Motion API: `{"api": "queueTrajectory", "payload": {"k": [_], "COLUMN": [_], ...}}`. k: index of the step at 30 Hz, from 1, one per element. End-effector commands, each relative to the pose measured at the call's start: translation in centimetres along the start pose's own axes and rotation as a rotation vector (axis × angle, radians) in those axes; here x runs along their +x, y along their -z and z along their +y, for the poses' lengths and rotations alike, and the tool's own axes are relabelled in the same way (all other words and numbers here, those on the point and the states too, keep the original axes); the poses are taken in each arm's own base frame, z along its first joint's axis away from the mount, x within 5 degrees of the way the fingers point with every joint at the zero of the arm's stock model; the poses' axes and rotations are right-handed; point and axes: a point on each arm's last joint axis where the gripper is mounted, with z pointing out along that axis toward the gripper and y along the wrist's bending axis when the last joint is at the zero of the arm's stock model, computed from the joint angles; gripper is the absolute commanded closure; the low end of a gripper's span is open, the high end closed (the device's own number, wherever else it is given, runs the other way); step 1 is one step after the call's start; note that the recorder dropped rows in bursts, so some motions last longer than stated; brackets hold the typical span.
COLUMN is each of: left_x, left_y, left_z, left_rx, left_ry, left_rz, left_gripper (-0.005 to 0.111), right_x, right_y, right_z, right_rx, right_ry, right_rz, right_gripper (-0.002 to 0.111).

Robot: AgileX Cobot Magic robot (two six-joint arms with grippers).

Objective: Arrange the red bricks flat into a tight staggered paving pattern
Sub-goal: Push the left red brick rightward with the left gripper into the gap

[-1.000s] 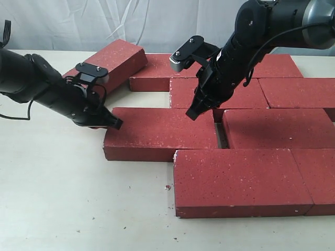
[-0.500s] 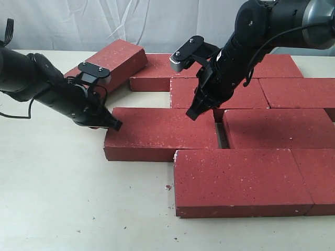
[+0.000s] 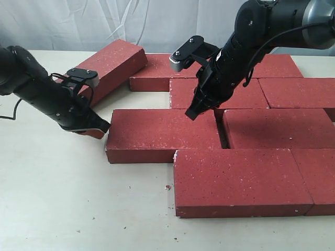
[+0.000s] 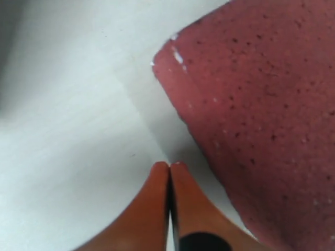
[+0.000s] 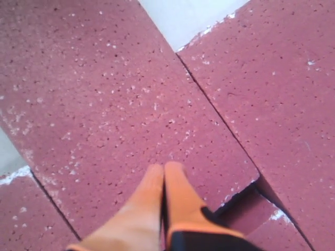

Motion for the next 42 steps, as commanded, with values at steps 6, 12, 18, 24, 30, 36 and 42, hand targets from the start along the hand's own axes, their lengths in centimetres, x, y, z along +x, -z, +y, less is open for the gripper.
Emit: {"api": "queueTrajectory", "payload": {"k": [6,12,18,24,30,36,42], "left_x": [-0.7,-0.9,-1.1,-0.8,-0.9,-1.0,-1.9], "left_y": [-0.6,-1.0,-1.0,-2.5,-2.2,-0.9,2.2], "left_z": [-2.6,-3.7,-3.7,-3.3,-3.2,-2.0,-2.0], "left_rx": [0.002,0.003,-0.004,0.016,0.009,-0.026,-0.032], "left_ry": [-0.073,-0.090,-0.079,-0.069,-0.121,-0.086,-0.100], "left_rz": [-0.014,-0.028,-0.049,-0.016,0.011,0.002,-0.058], "left_gripper": [0.107,0.107,0.107,0.107,0.107,0.107,0.107], "right_x": [0.1,0.1,0.1,0.1,0.1,0.1,0.0], "right_y": [0.2,0.2,0.2,0.2,0.2,0.2,0.2], "right_z": [-0.1,-0.1,-0.1,-0.1,-0.1,-0.1,-0.2], "right_rx": [0.001,0.001,0.001,0.002,0.002,0.001,0.006], "right_ry": [-0.006,-0.006,-0.006,-0.004,-0.005,-0.005,-0.006], "right_rz": [-0.005,-0.005,-0.005,-0.004,-0.004,-0.004,-0.011], "right_gripper": [0.109,0.109,0.109,0.109,0.109,0.109,0.109]}}
